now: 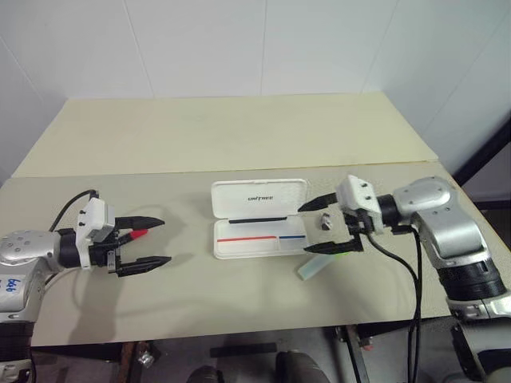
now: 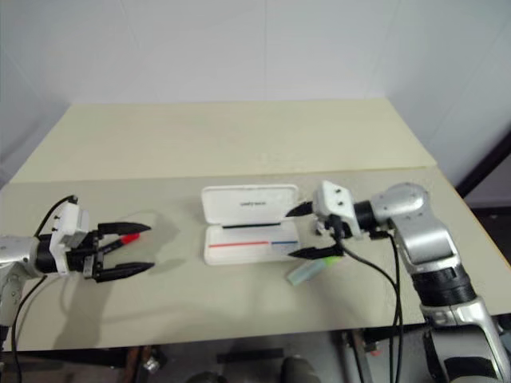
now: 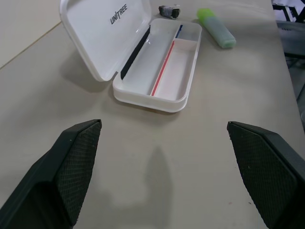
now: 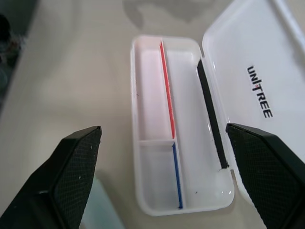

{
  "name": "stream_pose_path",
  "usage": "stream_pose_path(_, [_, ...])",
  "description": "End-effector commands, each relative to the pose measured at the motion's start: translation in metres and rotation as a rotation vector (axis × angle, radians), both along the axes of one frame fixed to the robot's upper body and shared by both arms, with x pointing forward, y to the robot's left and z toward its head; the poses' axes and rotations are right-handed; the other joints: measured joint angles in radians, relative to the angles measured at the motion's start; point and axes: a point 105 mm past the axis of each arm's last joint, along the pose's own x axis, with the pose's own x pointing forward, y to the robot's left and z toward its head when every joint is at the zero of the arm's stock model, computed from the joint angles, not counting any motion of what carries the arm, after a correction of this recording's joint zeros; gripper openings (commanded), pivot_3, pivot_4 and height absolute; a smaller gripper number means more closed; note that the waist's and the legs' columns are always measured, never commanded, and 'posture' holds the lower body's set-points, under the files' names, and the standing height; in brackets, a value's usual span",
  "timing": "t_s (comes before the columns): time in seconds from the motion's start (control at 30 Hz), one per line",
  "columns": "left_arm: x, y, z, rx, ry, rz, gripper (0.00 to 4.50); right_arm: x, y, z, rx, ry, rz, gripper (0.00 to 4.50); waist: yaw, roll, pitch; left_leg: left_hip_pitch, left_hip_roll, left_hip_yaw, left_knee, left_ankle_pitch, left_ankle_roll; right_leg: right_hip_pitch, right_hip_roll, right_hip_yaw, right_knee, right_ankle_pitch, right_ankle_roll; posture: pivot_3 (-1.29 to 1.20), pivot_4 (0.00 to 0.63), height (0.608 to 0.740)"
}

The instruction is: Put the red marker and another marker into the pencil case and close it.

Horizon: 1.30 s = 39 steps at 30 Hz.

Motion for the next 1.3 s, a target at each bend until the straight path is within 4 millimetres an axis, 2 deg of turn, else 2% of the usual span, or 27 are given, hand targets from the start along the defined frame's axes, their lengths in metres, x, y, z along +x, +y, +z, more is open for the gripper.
stream_pose_path(0.03, [-0.002,0.012,0.014,0.022,-0.052,0.036,4.5,-0.008,-0.026,0.022,0.103,-0.039,-0.032,4.45,0.003,0.0,0.0,0.0,0.0,0.0,0.0,0.0,0.0,0.0,0.0,0.0,0.0,0.0,0.0,0.0,0.15,0.74])
stream_pose_path(0.2, [-0.004,0.031,0.016,0.035,-0.051,0.094,4.5,-0.014,-0.033,0.036,0.162,-0.066,-0.062,4.45,-0.01,0.0,0.0,0.004,0.0,0.003,-0.002,0.0,0.0,0.0,0.001,0.003,0.001,0.0,0.0,0.0,0.15,0.74])
stream_pose_path(0.33, [-0.005,0.05,0.009,0.067,-0.039,0.17,4.5,-0.012,-0.04,0.032,0.144,-0.066,-0.11,4.45,-0.01,0.0,0.0,0.004,0.001,0.004,-0.003,0.0,0.0,0.0,0.001,0.004,0.001,0.0,0.0,0.0,0.15,0.74])
stream_pose_path(0.5, [-0.003,0.086,0.007,0.192,0.011,0.273,4.5,-0.007,-0.033,0.027,0.146,-0.079,-0.124,4.45,-0.009,0.0,0.0,0.004,0.001,0.005,-0.003,0.0,0.0,-0.001,0.001,0.004,0.001,0.0,0.0,0.0,0.15,0.74])
stream_pose_path(0.7, [0.008,0.114,0.023,0.268,-0.003,0.335,4.5,-0.001,-0.023,0.023,0.162,-0.093,-0.133,4.45,-0.006,0.001,0.001,0.003,0.0,0.006,-0.003,0.0,0.0,-0.002,0.001,0.004,0.0,0.0,0.0,0.0,0.15,0.74])
stream_pose_path(0.93, [0.021,0.12,0.005,0.332,0.06,0.32,4.5,-0.004,-0.013,0.02,0.175,-0.091,-0.139,4.45,-0.003,0.0,0.001,-0.001,0.0,0.007,-0.003,0.0,0.0,-0.006,0.001,0.004,0.0,0.0,0.0,0.0,0.15,0.74])
stream_pose_path(1.3, [0.038,0.116,-0.023,0.377,0.126,0.32,4.5,-0.008,-0.015,0.02,0.19,-0.094,-0.181,4.45,0.001,0.0,0.0,-0.001,0.0,0.01,-0.001,0.0,0.0,-0.008,0.001,0.007,0.004,0.0,0.0,0.0,0.15,0.74])
